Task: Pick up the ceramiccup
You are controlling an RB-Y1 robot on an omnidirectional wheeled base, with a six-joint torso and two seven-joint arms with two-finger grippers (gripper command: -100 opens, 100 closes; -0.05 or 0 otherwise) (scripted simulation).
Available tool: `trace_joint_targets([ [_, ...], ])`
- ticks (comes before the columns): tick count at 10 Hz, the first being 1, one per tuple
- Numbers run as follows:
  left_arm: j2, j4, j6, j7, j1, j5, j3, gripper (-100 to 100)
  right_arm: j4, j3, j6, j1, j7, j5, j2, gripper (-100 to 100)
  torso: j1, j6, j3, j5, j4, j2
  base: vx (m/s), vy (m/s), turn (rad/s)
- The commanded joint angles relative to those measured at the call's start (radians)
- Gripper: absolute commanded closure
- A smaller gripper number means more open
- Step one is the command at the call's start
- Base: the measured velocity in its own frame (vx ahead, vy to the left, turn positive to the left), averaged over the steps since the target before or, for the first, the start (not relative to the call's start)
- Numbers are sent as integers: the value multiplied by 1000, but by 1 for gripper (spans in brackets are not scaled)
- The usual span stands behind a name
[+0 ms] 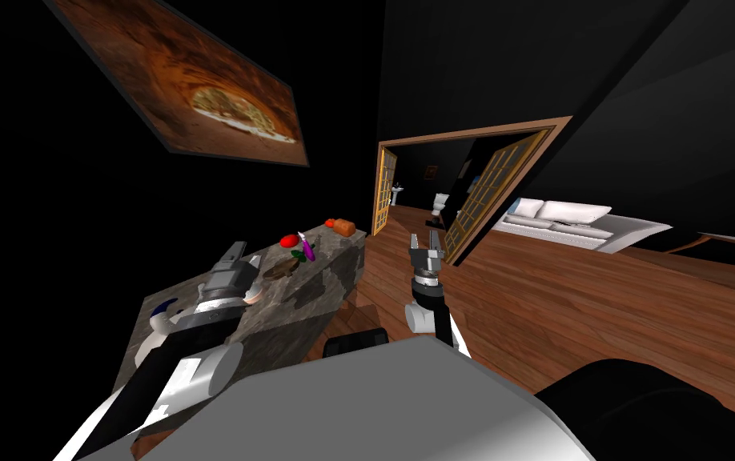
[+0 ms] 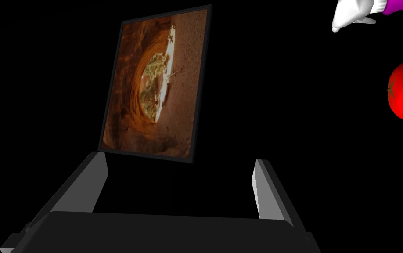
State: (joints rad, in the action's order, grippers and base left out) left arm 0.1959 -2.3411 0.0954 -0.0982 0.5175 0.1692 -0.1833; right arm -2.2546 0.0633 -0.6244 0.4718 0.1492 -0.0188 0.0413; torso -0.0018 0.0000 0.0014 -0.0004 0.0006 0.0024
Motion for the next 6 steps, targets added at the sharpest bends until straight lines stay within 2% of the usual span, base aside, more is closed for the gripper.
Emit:
trace_joint_targets([
  [1, 8, 8, -35, 5, -4, 7, -14, -100, 0, 0, 0, 0, 0, 0, 0, 0, 0, 0, 0, 0, 0, 0, -27, -28, -17],
  [3, 33, 18, -106, 26, 0, 37, -66, -100, 0, 0, 0, 0, 0, 0, 0, 0, 0, 0, 0, 0, 0, 0, -37, -49, -40],
  [4, 33, 18, -129, 26, 0, 37, -66, -100, 0, 0, 0, 0, 0, 0, 0, 0, -1, 0, 0, 0, 0, 0, -35, -46, -14],
  [5, 43, 23, -158, 37, 1, 53, -92, -100, 0, 0, 0, 0, 0, 0, 0, 0, -1, 0, 0, 0, 0, 0, -21, -41, -36],
  [6, 43, 23, -178, 37, 1, 53, -92, -100, 0, 0, 0, 0, 0, 0, 0, 0, -1, 0, 0, 0, 0, -1, -15, -27, -14],
])
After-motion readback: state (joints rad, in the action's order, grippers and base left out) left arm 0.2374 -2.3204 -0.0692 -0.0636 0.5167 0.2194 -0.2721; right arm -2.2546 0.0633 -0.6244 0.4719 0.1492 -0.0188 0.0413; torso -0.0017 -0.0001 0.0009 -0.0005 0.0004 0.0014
